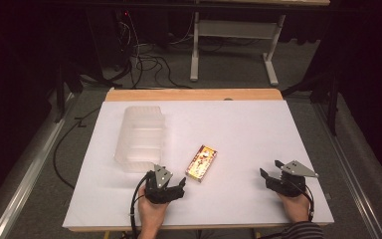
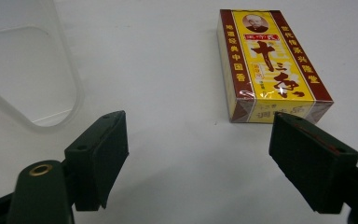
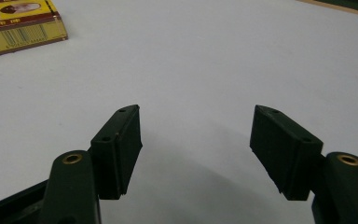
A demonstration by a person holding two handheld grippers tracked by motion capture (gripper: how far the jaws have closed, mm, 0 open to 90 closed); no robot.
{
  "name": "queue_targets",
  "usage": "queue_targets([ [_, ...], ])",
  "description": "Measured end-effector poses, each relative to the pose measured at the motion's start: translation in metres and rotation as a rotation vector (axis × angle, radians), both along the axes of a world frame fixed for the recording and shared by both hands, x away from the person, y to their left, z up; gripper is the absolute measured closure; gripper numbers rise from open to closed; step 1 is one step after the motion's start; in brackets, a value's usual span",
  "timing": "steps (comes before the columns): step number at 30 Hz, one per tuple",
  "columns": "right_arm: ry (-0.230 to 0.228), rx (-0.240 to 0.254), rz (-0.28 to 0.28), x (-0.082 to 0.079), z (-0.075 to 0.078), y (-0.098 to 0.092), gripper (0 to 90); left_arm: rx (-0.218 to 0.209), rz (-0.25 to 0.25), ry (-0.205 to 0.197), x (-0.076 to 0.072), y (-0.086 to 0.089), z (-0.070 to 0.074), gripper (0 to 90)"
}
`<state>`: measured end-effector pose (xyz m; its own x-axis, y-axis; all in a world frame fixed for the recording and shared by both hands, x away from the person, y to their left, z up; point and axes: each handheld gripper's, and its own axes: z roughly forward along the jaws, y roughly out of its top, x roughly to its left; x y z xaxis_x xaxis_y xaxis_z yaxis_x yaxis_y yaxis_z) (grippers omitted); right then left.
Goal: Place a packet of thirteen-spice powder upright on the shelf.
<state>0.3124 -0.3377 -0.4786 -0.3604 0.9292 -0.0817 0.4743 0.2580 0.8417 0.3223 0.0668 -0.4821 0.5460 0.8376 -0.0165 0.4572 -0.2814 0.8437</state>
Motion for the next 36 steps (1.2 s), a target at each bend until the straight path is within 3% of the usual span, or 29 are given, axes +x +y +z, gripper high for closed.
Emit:
queue_targets([
  [5, -0.003, -0.002, -0.001, 0.0, 0.0, 0.0, 34.2, 0.006, -0.023, -0.002, 0.0, -0.007, 0.004, 19.9],
  [11, -0.001, -0.001, 0.001, 0.0, 0.0, 0.0, 34.1, -0.038, -0.041, 0.024, 0.002, -0.015, 0.01, 19.7],
  [17, -0.012, 0.007, 0.001, -0.001, 0.0, -0.001, 34.0, -0.024, -0.051, 0.038, 0.006, -0.023, 0.018, 19.9],
  [20, -0.021, -0.001, 0.005, -0.001, 0.0, -0.001, 33.9, -0.03, -0.074, 0.054, 0.01, -0.026, 0.023, 20.5],
  [26, -0.031, 0.006, 0.007, -0.003, 0.0, -0.001, 33.8, -0.012, -0.109, 0.04, 0.017, -0.036, 0.037, 18.8],
  [28, -0.035, 0.005, 0.009, -0.003, 0.0, -0.001, 33.7, -0.017, -0.12, 0.055, 0.02, -0.041, 0.039, 18.2],
  [36, -0.051, 0.009, 0.007, -0.005, 0.0, -0.001, 33.6, 0.029, -0.163, 0.077, 0.028, -0.059, 0.048, 15.3],
])
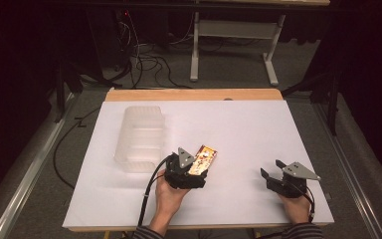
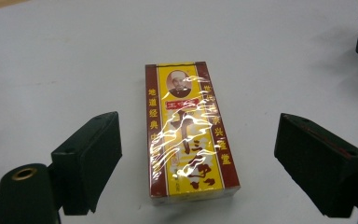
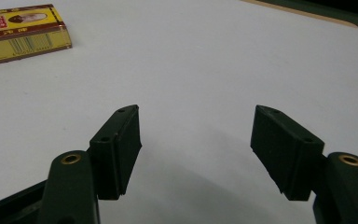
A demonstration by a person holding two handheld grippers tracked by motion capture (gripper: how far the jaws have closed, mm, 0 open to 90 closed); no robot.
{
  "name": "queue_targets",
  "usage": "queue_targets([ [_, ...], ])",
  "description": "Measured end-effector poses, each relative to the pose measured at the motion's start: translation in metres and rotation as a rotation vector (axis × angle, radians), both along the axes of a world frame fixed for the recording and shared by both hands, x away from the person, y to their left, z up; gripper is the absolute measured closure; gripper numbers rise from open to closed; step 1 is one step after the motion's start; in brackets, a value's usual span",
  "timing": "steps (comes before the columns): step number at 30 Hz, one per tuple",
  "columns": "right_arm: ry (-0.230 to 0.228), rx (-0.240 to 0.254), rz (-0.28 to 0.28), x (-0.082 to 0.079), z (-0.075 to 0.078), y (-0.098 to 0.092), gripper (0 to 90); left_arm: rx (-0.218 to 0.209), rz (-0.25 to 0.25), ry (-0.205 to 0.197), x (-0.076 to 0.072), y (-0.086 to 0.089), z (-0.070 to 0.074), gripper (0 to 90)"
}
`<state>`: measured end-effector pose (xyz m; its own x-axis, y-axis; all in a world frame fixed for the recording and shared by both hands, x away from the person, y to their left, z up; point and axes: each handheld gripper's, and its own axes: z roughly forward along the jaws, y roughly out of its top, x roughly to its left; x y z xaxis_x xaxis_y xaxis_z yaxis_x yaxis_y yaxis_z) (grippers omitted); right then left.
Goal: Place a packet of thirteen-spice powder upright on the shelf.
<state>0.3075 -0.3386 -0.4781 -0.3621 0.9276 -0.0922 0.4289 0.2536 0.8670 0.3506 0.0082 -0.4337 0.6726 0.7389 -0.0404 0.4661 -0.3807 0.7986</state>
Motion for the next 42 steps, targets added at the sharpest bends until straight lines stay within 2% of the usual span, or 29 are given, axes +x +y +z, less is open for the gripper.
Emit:
queue_targets([
  [12, 0.004, -0.002, 0.0, 0.0, 0.0, 0.0, 33.6, 0.026, -0.021, 0.016, 0.02, -0.016, 0.006, 13.9],
  [15, 0.004, -0.008, 0.0, 0.0, 0.0, 0.0, 33.6, 0.034, -0.026, 0.031, 0.026, -0.02, 0.007, 13.7],
  [20, 0.002, -0.004, 0.0, 0.0, 0.0, 0.0, 33.6, 0.071, -0.022, 0.043, 0.035, -0.029, 0.006, 14.1],
  [24, 0.004, -0.006, 0.001, 0.0, 0.0, 0.001, 33.6, 0.068, -0.014, 0.052, 0.04, -0.032, 0.006, 14.9],
  [26, 0.005, -0.008, 0.002, 0.0, 0.0, 0.001, 33.6, 0.079, 0.002, 0.073, 0.047, -0.035, 0.004, 15.2],
  [31, 0.004, -0.01, -0.002, 0.0, 0.0, 0.001, 33.6, 0.131, 0.026, 0.083, 0.057, -0.042, 0.0, 16.0],
  [38, 0.004, -0.017, 0.002, 0.0, 0.0, 0.002, 33.5, 0.135, 0.04, 0.126, 0.067, -0.05, -0.01, 17.2],
  [39, 0.003, -0.017, 0.002, 0.0, 0.0, 0.002, 33.5, 0.148, 0.046, 0.139, 0.07, -0.054, -0.015, 17.4],
  [42, 0.006, -0.018, 0.0, 0.0, 0.0, 0.002, 33.5, 0.158, 0.058, 0.144, 0.072, -0.055, -0.018, 17.4],
])
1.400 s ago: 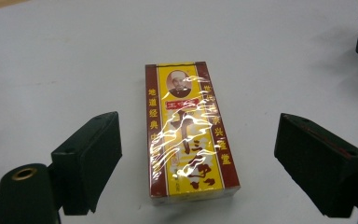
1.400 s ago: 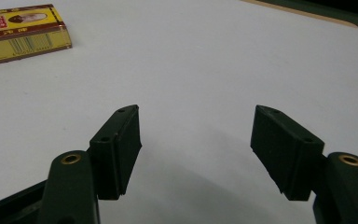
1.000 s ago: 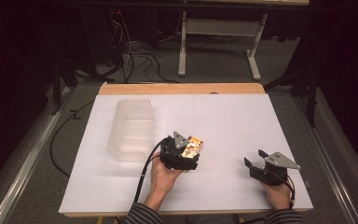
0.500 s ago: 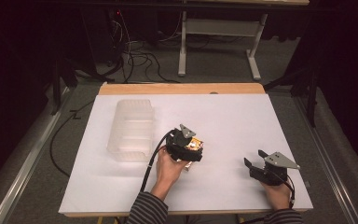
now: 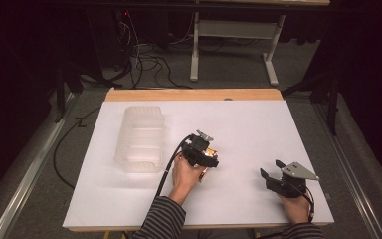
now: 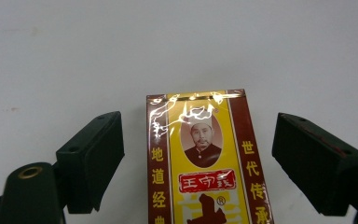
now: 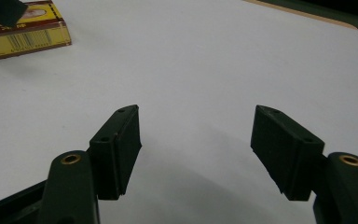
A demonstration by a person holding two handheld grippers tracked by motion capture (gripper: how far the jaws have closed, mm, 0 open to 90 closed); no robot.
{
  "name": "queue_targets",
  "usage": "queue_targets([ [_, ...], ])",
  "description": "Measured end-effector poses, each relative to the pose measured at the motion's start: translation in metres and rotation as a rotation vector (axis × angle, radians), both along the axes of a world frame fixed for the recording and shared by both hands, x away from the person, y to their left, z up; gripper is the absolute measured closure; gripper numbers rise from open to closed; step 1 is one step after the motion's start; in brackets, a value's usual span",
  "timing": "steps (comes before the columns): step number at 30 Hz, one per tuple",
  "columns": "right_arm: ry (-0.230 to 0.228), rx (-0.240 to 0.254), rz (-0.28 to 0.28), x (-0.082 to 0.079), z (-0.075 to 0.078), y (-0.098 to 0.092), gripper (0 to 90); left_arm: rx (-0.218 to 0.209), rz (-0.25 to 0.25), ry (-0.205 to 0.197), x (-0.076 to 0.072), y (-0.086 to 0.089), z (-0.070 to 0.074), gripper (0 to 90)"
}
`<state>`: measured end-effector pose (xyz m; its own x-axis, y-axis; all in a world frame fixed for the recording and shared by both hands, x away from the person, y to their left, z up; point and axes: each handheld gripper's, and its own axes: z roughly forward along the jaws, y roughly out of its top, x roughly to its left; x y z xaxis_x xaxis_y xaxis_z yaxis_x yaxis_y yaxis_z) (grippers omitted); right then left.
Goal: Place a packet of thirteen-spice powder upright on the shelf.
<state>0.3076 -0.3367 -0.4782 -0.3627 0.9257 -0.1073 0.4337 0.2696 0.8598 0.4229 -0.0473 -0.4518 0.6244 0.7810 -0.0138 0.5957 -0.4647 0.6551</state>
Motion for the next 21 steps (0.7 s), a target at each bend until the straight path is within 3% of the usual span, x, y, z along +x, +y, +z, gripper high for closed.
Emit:
queue_targets([
  [7, 0.008, -0.001, -0.002, 0.0, 0.0, 0.0, 33.5, 0.019, 0.008, 0.016, 0.005, -0.007, -0.011, 19.0],
  [21, 0.006, -0.006, 0.001, 0.001, 0.0, 0.0, 33.5, 0.042, -0.002, 0.019, 0.004, -0.01, -0.016, 30.8],
])
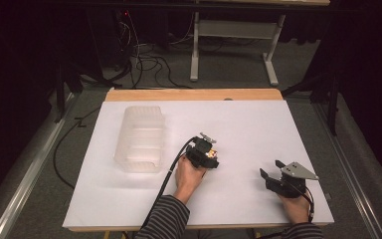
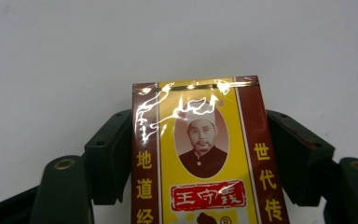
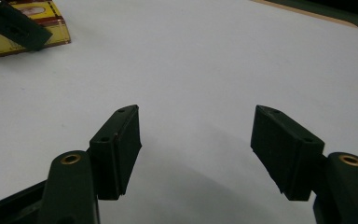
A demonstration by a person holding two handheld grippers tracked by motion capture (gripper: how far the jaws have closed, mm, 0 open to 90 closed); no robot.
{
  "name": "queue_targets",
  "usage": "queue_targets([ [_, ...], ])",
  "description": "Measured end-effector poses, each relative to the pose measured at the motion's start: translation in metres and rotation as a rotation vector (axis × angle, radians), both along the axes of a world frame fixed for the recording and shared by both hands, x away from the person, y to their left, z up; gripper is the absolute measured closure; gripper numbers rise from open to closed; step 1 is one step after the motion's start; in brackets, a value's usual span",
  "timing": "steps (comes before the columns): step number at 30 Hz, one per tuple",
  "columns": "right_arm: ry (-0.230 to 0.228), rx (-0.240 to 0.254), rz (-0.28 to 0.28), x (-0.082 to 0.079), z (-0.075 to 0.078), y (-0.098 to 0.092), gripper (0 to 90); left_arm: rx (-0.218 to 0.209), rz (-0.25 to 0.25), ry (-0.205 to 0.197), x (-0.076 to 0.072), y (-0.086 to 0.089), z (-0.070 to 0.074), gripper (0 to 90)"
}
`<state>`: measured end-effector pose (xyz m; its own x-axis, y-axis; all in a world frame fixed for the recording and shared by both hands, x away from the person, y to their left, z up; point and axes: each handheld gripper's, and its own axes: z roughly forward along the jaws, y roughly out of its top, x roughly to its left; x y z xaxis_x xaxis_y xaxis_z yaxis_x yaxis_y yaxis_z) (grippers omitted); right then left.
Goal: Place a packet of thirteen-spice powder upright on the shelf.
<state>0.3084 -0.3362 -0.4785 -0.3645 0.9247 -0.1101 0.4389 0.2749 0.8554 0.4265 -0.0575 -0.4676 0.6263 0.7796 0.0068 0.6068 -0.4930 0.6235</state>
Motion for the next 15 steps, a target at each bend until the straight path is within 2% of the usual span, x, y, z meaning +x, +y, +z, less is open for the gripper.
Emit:
queue_targets([
  [4, 0.0, -0.002, 0.001, 0.0, 0.0, 0.0, 33.5, -0.002, -0.003, -0.01, -0.002, 0.0, 0.002, 31.7],
  [7, -0.001, 0.0, -0.001, 0.0, 0.0, 0.0, 33.5, -0.03, -0.015, -0.028, -0.006, 0.002, 0.01, 32.5],
  [10, 0.001, -0.001, 0.0, 0.0, 0.0, 0.0, 33.5, -0.04, -0.022, -0.046, -0.009, 0.004, 0.015, 32.9],
  [15, 0.002, 0.0, -0.001, 0.0, 0.0, 0.0, 33.4, -0.064, -0.041, -0.045, -0.011, 0.008, 0.021, 33.1],
])
